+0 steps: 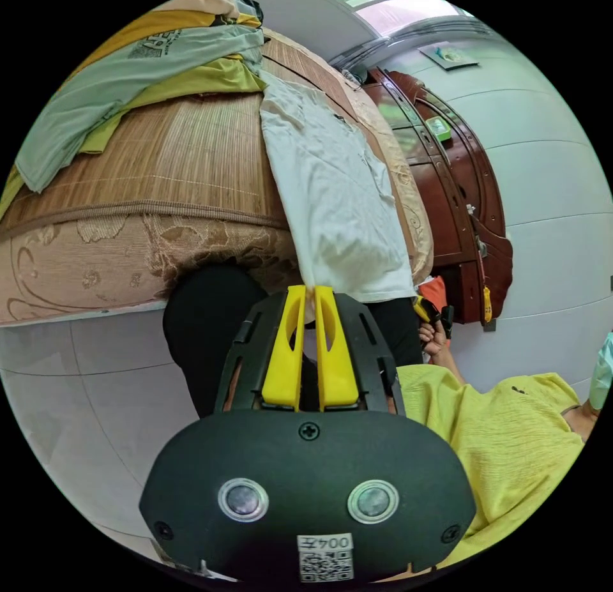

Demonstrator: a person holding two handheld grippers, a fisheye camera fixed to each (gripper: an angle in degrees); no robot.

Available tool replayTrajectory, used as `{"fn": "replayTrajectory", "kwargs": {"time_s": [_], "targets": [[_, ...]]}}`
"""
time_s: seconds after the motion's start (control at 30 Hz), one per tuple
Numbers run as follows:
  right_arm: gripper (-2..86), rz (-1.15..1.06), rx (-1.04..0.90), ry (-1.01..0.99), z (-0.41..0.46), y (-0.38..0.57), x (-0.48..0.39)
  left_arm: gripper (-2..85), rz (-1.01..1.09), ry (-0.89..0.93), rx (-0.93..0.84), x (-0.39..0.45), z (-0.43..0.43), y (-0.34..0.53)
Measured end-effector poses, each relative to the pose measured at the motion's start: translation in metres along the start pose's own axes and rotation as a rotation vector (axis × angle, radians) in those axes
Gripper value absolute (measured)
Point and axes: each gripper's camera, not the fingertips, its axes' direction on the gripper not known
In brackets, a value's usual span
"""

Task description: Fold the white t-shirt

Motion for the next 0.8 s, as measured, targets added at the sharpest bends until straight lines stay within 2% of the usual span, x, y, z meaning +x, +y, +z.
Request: {"fn": "replayTrajectory", "kwargs": {"time_s": [0.13,0.3,0.5,0.67,0.8], "targets": [[6.8,0.058,0.011,-0.047,-0.013,0.002,0.010,2.9,-0.006,-0.044,-0.037,0.000,-0.024,-0.006],[3.6,0.048,0.080,-0.066,-0.042,0.009,0.004,2.9,-0.010,-0.018,-0.037,-0.004,-0.067,-0.012],[2.8,-0.066,0.197,-0.137,-0.103,0.000,-0.033,2.8,-0.023,0.167,0.063,-0.020,-0.150,-0.020],[2.4,-0.158,0.196,-0.116,-0.140,-0.004,-0.067,2.8,-0.037,0.341,0.180,-0.043,-0.234,-0.013],[2.3,-0.189,0.190,-0.113,-0.165,0.011,-0.086,2.8,-0.044,0.386,0.202,-0.053,-0.279,0.005]]}}
